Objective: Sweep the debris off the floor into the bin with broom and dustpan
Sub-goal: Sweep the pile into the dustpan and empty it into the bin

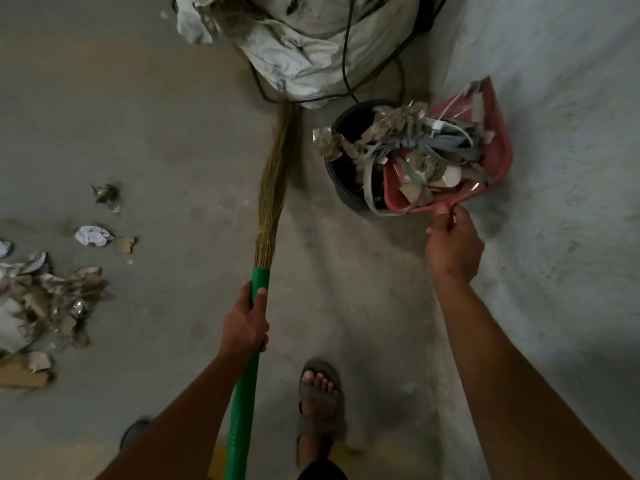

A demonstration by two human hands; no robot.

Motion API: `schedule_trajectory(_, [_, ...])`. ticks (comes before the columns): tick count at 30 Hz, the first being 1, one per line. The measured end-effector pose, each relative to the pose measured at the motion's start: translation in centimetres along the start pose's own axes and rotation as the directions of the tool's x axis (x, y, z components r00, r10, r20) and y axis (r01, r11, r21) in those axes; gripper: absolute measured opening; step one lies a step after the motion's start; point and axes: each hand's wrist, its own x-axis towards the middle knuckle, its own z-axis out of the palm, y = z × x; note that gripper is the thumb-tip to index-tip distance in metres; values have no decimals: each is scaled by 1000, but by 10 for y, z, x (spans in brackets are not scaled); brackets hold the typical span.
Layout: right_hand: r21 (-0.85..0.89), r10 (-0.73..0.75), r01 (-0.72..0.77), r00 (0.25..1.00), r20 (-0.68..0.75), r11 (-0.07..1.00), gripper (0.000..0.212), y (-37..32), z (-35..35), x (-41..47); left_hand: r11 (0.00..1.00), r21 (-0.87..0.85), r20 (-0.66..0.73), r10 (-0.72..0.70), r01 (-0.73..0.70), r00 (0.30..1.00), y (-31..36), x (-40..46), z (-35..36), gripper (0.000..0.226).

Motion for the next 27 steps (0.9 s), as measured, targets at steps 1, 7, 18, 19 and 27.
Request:
schedule_trajectory(1, [-39,-2,2,1000,-1,999,33,-2,1,2,1000,-2,6,7,-7,1000,0,0,1,50])
schedule_trajectory(7, [-219,-45,47,999,18,975,34,-29,-3,7,1000,-6,19,-2,2,1000,1,-1,1,55])
schedule_trajectory(18, [-509,-174,166,984,31,845,37,-50,-20,3,1000,1,38,27,-27,999,-4,-2,-14,53])
schedule_trajectory(19, [-530,-188,178,982,35,829,38,-52,-20,1,1000,7,35,26,-27,999,-5,-2,-17,54])
schedule_trajectory(27, [-673,-294,287,950,107,682,35,-68,-6,-9,1000,-5,24,25,-25,999,-24,-2,-29,48])
